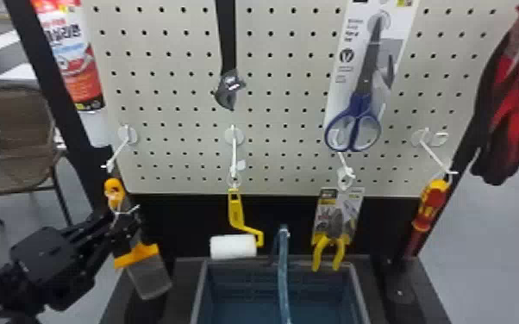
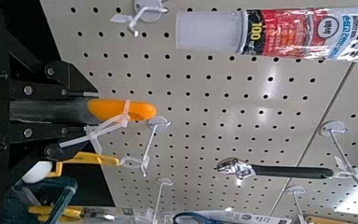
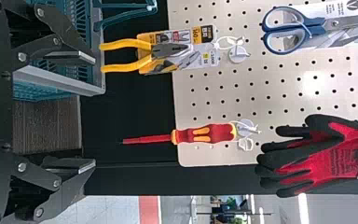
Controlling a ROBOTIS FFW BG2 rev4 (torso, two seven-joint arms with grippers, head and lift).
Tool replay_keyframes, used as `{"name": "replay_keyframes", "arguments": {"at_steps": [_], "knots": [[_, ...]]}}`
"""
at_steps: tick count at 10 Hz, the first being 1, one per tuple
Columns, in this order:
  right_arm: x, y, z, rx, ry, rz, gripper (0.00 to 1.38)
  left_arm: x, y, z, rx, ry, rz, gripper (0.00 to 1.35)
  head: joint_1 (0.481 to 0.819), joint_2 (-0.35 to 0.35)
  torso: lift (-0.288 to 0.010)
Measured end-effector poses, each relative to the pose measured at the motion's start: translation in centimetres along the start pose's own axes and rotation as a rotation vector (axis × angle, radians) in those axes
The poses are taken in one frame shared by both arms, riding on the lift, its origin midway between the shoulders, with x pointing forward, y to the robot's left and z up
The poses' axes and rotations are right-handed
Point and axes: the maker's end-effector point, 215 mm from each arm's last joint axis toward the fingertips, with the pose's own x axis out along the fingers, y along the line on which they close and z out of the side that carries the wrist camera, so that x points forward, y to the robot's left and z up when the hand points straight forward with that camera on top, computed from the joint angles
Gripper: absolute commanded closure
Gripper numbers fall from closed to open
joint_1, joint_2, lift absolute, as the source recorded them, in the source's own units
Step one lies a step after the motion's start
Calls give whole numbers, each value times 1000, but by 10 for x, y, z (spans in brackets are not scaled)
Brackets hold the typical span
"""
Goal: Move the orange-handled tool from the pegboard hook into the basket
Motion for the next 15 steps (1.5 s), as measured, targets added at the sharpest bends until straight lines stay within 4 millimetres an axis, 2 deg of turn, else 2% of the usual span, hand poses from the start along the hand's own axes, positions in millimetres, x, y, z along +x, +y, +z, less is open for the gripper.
{"name": "replay_keyframes", "arguments": {"at_steps": [2,6,9,12,15], "knots": [[0,0,-1,-1,2,0,484,1,-13,-2,-43,-7,-11,1211,549,0,-100],[0,0,-2,-2,7,1,486,7,-46,19,-109,-66,-34,1210,549,0,-100],[1,1,-2,-7,8,7,486,7,-55,19,-212,-111,-18,1211,549,0,-100],[0,1,-3,-8,13,8,486,7,-66,8,-345,-146,-8,1211,549,0,-100],[0,1,-3,-8,12,10,484,14,-73,-24,-493,-180,-6,1211,549,0,-100]]}}
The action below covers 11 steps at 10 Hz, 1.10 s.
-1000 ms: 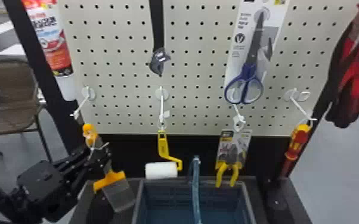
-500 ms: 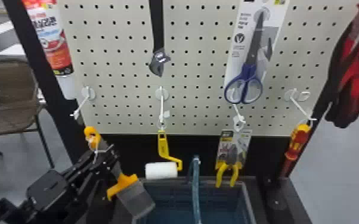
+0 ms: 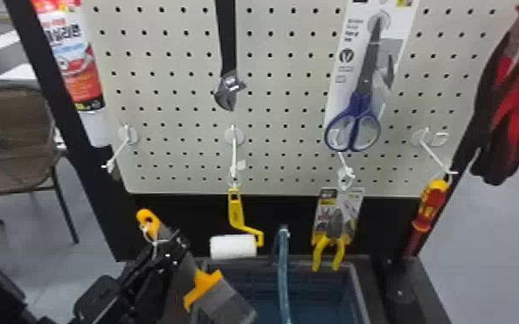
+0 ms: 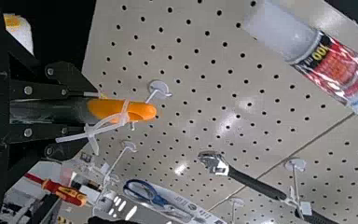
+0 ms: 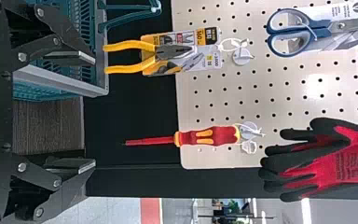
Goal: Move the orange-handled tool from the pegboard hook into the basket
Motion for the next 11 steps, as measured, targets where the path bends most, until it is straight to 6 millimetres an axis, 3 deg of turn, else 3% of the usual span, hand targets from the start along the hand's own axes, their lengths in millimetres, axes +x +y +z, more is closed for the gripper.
{"name": "replay_keyframes", "arguments": {"at_steps": [4,9,11], "knots": [[0,0,0,3,0,2,484,12,7,-42,-157,-43,1,1211,549,0,-100],[0,-1,-1,3,2,2,484,25,-4,-66,-240,-48,-10,1211,549,0,-100],[0,-2,-1,0,2,1,484,26,-7,-85,-287,-28,-6,1211,549,0,-100]]}}
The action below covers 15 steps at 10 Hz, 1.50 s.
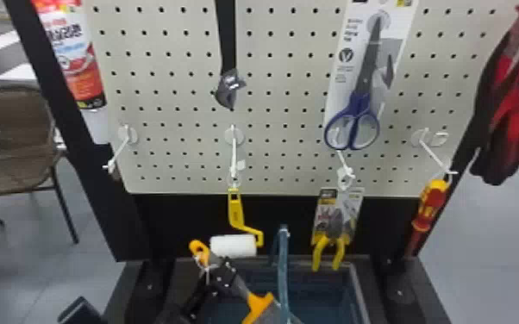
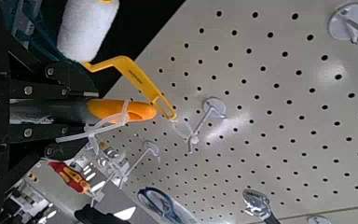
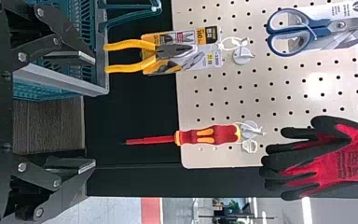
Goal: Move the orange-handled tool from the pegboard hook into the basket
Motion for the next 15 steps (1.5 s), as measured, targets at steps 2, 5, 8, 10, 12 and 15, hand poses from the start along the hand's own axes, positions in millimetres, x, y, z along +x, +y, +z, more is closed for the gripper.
{"name": "replay_keyframes", "arguments": {"at_steps": [2,5,8,10,12,15], "knots": [[0,0,1,-1,-1,0,486,0,5,-20,-34,24,4,1211,549,0,-100],[0,0,1,0,0,-1,484,3,12,-41,-69,36,11,1211,549,0,-100],[-1,0,0,0,1,-1,486,5,22,-51,-80,31,24,1107,549,0,-100],[-1,0,-1,0,2,-1,486,8,17,-50,-66,41,-2,719,549,0,-100],[-1,0,-1,0,3,-1,486,11,12,-51,-50,59,-27,479,549,0,-100],[-1,0,-1,0,2,-1,486,9,12,-51,-43,75,-36,499,549,0,-100]]}}
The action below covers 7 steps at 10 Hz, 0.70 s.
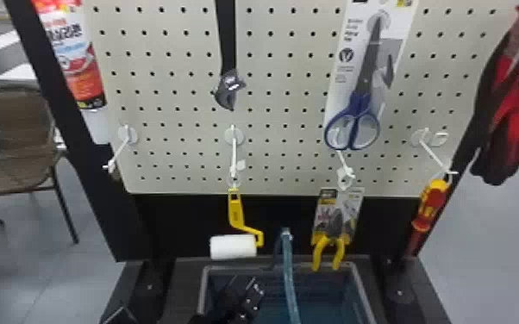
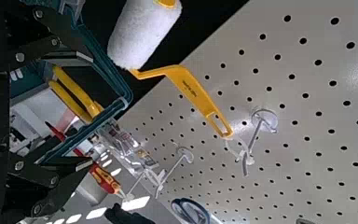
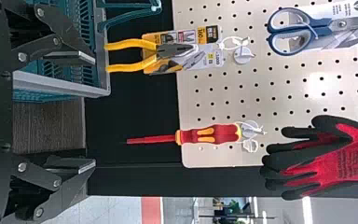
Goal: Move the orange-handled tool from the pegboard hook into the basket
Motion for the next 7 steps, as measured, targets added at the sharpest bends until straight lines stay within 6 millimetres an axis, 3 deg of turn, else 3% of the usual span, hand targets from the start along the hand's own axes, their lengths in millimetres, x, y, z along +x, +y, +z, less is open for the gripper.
{"name": "replay_keyframes", "arguments": {"at_steps": [7], "knots": [[0,0,0,4,-1,0,484,-4,4,8,46,21,2,499,549,0,-100]]}}
